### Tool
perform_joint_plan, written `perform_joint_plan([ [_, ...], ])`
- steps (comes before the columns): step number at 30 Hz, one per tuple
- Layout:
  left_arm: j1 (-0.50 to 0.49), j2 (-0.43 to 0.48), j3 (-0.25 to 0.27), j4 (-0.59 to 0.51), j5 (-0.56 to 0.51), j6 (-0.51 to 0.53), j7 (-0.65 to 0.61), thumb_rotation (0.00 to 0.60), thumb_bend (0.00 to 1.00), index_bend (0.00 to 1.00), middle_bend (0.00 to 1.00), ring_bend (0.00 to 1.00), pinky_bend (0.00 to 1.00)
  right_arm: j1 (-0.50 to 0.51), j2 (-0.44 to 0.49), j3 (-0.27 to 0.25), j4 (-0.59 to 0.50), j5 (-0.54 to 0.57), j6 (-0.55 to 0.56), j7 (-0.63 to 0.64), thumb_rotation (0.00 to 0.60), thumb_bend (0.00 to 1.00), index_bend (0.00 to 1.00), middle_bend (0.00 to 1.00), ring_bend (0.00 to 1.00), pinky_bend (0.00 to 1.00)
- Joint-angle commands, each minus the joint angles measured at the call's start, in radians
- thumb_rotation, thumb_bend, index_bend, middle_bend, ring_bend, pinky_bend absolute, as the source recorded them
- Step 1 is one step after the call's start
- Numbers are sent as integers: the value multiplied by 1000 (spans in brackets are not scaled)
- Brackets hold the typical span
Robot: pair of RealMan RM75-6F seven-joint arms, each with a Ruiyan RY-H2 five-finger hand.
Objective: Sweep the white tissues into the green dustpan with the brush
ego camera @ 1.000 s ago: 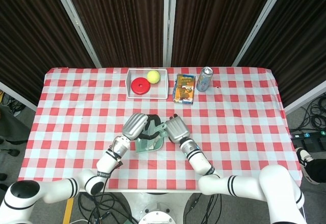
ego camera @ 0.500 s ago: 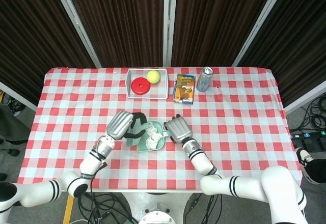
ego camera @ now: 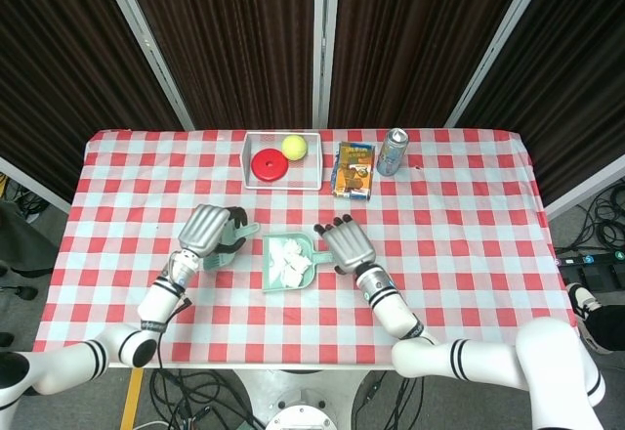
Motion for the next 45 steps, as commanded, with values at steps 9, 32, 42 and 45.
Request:
perform_joint_plan([
  [9,-47,-3,-25,-5,-207,-95,387,600,369,342,426,684,837,-132,238,-76,-206,-174,111,101,600,26,190,335,188,196],
  [32,329,358,108,-233,31,337,76,600,52,263,284,206,306,-557,642,-224,-212,-555,462,703,600,127,87,194,8,54],
  [42,537,404,206,-197,123,539,-48,600,52,263,276,181,223,-730,654,-251,-153,-629,602,863,600,128,31,140,0,0],
  [45,574,407,214,-227,119,561,-37,600,51,262,262,172,214,-763,654,-256,-152,-651,624,871,600,128,30,142,0,0],
])
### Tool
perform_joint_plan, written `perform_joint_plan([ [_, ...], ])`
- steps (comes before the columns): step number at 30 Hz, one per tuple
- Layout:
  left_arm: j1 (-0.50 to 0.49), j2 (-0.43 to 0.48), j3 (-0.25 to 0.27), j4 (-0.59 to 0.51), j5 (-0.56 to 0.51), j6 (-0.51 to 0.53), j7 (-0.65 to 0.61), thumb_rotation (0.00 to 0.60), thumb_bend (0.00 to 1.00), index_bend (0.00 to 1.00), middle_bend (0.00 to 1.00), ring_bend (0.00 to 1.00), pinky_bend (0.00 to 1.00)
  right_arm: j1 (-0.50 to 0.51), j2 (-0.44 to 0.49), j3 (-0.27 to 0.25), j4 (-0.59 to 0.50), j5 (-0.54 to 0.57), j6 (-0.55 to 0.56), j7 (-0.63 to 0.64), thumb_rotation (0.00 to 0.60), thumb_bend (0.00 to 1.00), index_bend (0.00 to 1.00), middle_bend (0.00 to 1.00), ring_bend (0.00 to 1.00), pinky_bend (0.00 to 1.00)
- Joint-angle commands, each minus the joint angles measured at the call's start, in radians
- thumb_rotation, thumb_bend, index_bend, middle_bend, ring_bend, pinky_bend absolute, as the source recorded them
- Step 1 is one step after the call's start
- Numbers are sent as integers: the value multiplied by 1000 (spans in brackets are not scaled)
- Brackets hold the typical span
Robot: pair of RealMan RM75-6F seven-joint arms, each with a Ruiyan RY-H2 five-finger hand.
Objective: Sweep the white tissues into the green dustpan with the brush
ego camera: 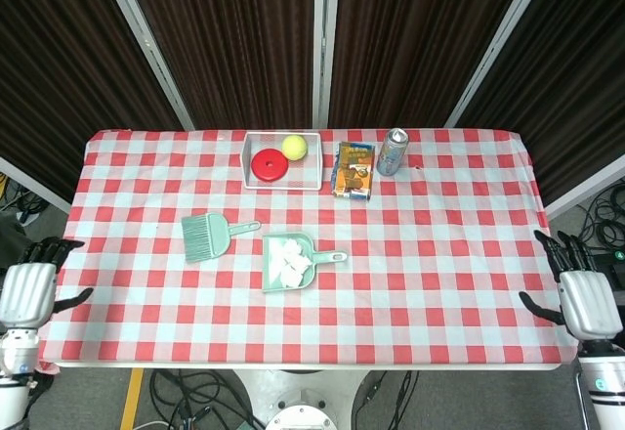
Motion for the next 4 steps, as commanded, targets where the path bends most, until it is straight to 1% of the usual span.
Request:
perform_joint_plan([
  [1,37,10,15,-34,5,20,10,600,52,257,239,158,209,-33,0,-6,6,-29,26,11,600,128,30,145,0,0],
  [2,43,11,20,-43,11,20,24,600,52,251,211,143,204,-42,-3,-3,7,-38,35,10,600,128,30,147,0,0],
  [4,48,13,22,-59,14,15,43,600,52,245,194,136,199,-51,-9,2,10,-51,44,1,600,128,30,151,0,0],
])
